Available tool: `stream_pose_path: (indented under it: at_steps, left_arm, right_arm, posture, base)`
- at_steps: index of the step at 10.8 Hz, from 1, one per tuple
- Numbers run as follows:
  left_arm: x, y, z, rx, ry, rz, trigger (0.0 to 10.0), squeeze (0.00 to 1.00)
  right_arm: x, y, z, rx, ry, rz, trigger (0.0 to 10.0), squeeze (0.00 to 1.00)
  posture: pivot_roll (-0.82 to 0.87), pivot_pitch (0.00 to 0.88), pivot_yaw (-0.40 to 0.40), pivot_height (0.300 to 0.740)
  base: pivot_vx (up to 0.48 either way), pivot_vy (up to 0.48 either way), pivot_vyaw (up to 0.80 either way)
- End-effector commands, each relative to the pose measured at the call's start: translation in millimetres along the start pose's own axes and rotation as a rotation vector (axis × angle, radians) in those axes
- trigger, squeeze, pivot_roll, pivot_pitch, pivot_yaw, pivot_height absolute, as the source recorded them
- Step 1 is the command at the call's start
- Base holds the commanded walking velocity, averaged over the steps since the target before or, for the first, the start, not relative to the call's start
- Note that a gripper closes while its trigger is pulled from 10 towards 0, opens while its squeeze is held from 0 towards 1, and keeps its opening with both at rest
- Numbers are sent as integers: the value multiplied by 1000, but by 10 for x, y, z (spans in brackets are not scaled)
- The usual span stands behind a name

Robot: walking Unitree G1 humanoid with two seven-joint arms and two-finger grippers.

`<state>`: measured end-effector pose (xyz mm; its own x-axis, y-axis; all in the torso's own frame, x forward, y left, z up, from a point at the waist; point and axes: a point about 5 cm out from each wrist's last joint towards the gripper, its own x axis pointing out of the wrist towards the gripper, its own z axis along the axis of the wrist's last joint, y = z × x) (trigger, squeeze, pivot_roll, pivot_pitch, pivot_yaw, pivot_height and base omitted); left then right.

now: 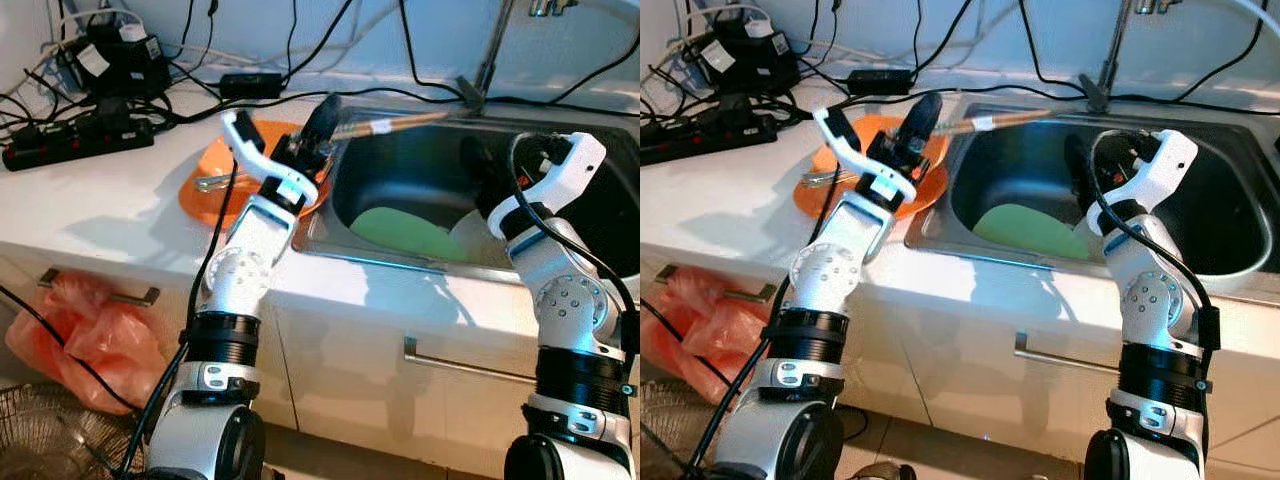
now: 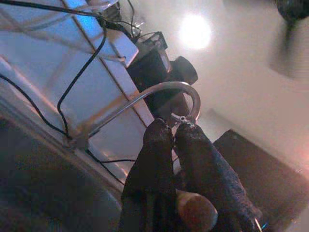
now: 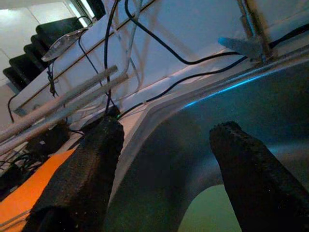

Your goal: Kitchen organization

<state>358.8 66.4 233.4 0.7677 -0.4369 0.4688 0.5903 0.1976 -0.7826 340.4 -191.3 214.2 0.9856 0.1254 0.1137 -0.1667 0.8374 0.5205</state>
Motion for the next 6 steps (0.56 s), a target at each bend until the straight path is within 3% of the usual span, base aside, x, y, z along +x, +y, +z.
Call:
stream_pose_path:
  at_steps: [1,3,6]
  left_arm:
    - [78,-88,-296,-139,19,-18,0,0]
    - [17,50,-325,-281,42,49,0,0]
    - [17,67,-359,-322,57,64,0,0]
  right_arm:
    - [34,59,21,24,5,17,10000,0]
    - [35,212,-43,104,48,104,10000,0]
    - [14,411,-105,131,63,221,10000,0]
  posture:
    - [-26,37,78,740]
    - [-27,41,76,740]
    - [-26,42,75,740]
  base:
    - [0,0,0]
    - [0,0,0]
    - [0,0,0]
